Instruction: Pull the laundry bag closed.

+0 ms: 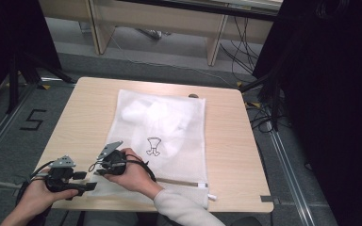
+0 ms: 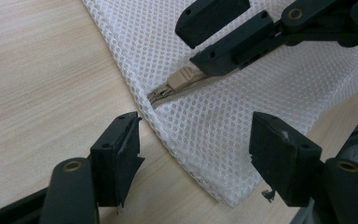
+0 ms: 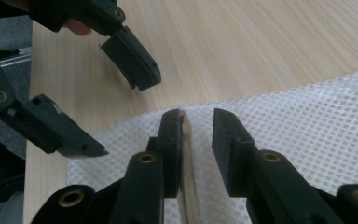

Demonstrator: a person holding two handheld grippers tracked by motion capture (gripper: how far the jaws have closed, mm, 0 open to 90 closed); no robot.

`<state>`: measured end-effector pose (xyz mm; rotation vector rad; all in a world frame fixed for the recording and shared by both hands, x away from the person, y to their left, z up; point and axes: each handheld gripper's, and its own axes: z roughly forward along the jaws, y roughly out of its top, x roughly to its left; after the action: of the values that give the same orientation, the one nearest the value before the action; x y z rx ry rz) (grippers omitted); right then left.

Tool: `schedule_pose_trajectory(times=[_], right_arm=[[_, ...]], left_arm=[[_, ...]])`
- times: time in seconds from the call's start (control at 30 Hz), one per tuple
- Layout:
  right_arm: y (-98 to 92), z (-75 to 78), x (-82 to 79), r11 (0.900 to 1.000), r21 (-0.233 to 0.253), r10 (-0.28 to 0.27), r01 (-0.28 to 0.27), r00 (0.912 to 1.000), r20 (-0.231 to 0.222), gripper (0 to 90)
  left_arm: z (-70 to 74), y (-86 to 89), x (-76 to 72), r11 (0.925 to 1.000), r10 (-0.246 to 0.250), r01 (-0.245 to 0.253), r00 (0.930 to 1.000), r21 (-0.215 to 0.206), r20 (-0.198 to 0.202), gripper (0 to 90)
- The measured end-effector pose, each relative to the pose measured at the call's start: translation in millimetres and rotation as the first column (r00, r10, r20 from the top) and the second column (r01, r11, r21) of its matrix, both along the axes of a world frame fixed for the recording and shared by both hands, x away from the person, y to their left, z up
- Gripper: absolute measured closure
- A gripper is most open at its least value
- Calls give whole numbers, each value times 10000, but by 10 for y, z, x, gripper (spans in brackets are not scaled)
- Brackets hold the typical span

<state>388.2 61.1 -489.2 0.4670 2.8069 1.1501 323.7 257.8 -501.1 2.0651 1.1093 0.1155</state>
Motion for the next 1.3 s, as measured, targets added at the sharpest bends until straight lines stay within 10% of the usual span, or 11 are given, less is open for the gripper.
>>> schedule_pose_trajectory(times=[0.87,1.3], right_arm=[[207,-65,44,9976,-658,176,-219,9977,-649,803],[182,-22,-4,9992,-374,134,-140,9998,-171,821]], left_arm=[[-7,-6,2,10000,-14,15,10000,5,-68,334],[-3,7,3,9998,74,-76,9999,-163,-128,344]])
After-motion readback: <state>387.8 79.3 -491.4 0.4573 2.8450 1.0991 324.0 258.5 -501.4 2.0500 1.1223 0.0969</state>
